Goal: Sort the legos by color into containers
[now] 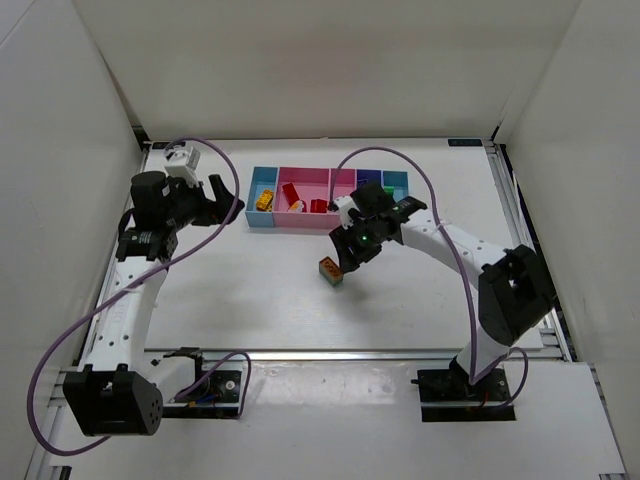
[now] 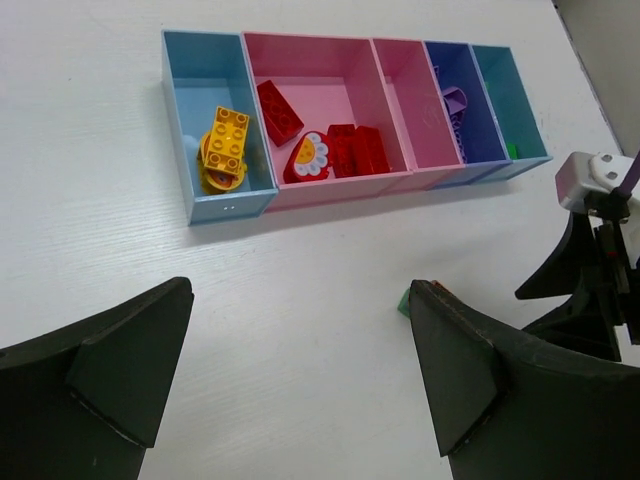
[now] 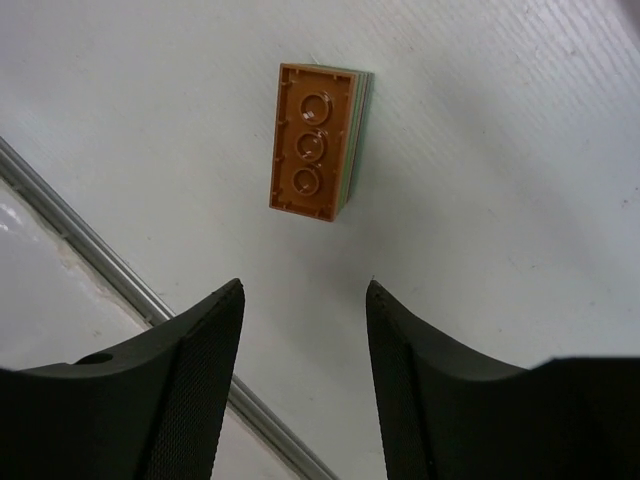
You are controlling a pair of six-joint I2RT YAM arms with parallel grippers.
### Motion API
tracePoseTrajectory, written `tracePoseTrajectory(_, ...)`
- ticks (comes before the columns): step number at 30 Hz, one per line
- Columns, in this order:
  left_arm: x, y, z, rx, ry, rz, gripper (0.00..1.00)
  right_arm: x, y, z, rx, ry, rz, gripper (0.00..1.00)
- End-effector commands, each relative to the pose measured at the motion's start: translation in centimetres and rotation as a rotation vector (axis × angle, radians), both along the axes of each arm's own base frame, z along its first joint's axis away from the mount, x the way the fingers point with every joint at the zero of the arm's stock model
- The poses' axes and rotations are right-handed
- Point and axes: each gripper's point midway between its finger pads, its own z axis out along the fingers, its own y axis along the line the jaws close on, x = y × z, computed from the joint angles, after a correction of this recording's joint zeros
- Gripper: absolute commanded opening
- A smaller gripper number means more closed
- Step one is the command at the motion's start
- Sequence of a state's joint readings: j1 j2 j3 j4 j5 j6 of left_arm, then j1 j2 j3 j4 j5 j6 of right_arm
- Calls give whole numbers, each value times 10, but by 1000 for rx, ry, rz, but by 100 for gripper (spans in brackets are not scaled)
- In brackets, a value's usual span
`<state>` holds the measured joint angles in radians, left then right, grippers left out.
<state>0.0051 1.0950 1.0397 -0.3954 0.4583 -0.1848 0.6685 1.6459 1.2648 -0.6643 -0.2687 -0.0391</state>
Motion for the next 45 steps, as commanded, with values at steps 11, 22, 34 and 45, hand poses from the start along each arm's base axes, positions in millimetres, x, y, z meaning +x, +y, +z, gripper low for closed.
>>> tracePoseTrajectory(11, -12, 11, -18, 77, 30, 31, 99, 23, 28, -9, 30, 36, -69, 60)
tracePoseTrajectory(22, -18, 14, -34, 102, 66, 26, 99, 16, 56, -10, 0, -58, 69, 67)
tracePoseTrajectory(34, -19, 15, -34, 113, 61, 24, 99, 38, 51, -18, -90, -130, 22, 66)
tracePoseTrajectory(45, -17, 14, -38, 108, 77, 22, 99, 30, 55, -25, -72, -91, 55, 59)
